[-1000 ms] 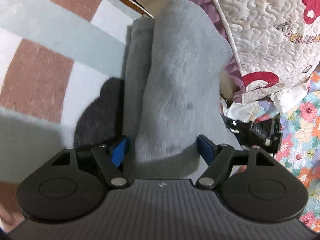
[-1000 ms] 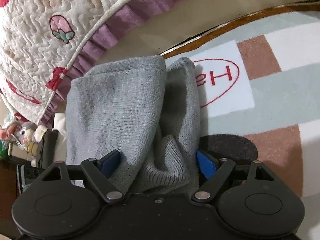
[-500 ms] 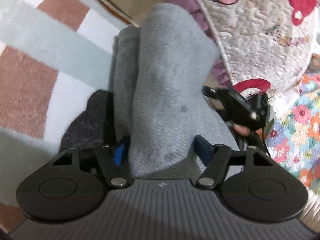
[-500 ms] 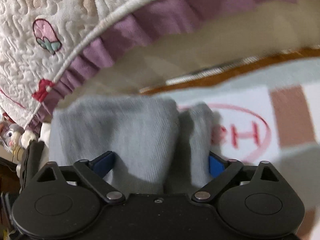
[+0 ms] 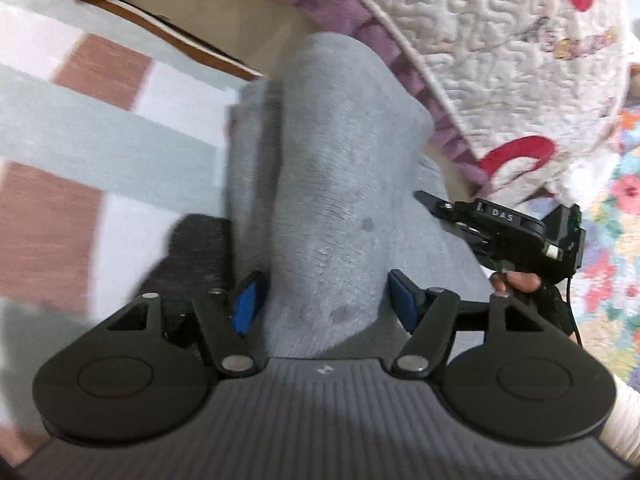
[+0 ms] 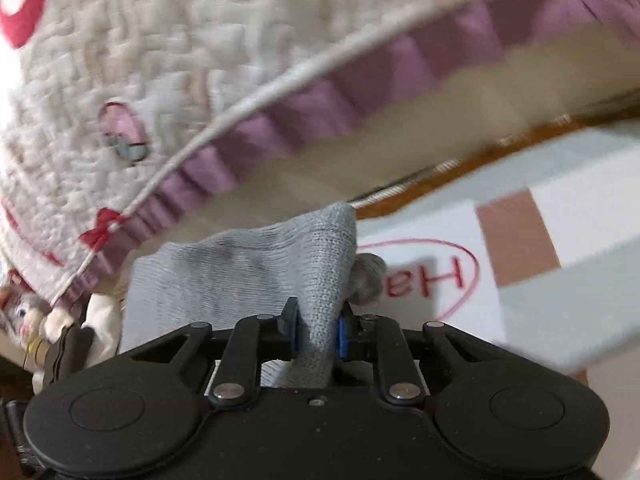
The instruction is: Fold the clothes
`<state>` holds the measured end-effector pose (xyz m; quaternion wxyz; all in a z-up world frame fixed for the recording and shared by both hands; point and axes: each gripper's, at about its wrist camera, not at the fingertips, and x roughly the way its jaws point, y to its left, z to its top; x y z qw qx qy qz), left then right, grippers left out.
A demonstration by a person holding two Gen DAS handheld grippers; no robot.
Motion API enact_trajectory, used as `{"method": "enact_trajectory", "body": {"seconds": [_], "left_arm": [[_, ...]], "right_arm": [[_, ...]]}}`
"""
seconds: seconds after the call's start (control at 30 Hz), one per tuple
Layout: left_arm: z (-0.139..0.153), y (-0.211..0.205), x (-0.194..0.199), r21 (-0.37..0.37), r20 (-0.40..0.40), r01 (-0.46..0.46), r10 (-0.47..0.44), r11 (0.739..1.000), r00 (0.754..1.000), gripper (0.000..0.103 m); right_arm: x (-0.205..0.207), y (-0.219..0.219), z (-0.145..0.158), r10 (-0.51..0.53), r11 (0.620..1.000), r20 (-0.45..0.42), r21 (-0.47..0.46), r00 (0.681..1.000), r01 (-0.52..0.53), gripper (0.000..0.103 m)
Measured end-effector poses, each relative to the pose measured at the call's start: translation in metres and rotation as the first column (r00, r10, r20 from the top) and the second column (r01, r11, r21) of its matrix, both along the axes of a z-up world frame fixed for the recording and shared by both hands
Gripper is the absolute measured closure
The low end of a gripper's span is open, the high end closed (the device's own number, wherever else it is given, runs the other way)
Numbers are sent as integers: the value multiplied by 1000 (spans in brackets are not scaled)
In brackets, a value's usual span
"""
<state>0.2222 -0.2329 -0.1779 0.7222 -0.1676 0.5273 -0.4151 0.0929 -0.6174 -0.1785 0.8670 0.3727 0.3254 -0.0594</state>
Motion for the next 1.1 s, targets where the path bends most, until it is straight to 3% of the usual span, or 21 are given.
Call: {"method": "enact_trajectory", "body": {"seconds": [0.1,0.17,0.23,0.33,0.4,0.47,0.57,0.6,0.7,0.87,0.97,1.0,1.1], "left_arm": [[17,27,-6,46,-24,-56,57,997,998,34],[12,41,-11,21,-105,-68,70,997,992,33],[-9,48,-19,-13,-253,-54,49,998,966,33],[-40,52,-31,-45,-399,-73,49,996,915,34],[-46,49,-33,-60,-404,-90,58,994,913,35],[-44,48,-34,-80,-360,-113,77,990,930,35],[-36,47,-36,-88,-293,-111,81,990,953,40],[-33,46,-37,-89,-269,-108,81,990,960,41],[-26,44,-40,-72,-203,-94,78,993,976,41],[-19,31,-37,-59,-138,-90,81,994,987,42],[-18,30,-37,-57,-114,-84,77,995,991,42],[-18,30,-38,-58,-108,-86,80,995,991,42],[-16,28,-39,-49,-71,-85,82,995,994,41]], "right_arm": [[7,7,5,31,997,-38,-63,999,-34,82],[15,10,8,59,991,-74,-112,996,-67,81],[21,12,11,80,983,-111,-158,991,-97,78],[26,18,16,104,962,-156,-236,982,-139,74],[19,23,23,66,956,-145,-276,987,-104,67],[10,27,31,18,948,-125,-313,992,-57,62],[-34,43,52,-137,939,-10,-320,991,126,55],[-53,50,58,-188,935,34,-299,982,189,45],[-116,73,60,-333,927,93,-149,938,344,41],[-145,97,35,-460,880,11,138,888,454,39],[-161,112,19,-516,807,-60,301,855,508,38],[-166,116,14,-531,776,-85,352,843,524,33],[-181,131,-1,-565,661,-167,493,808,565,29]]}}
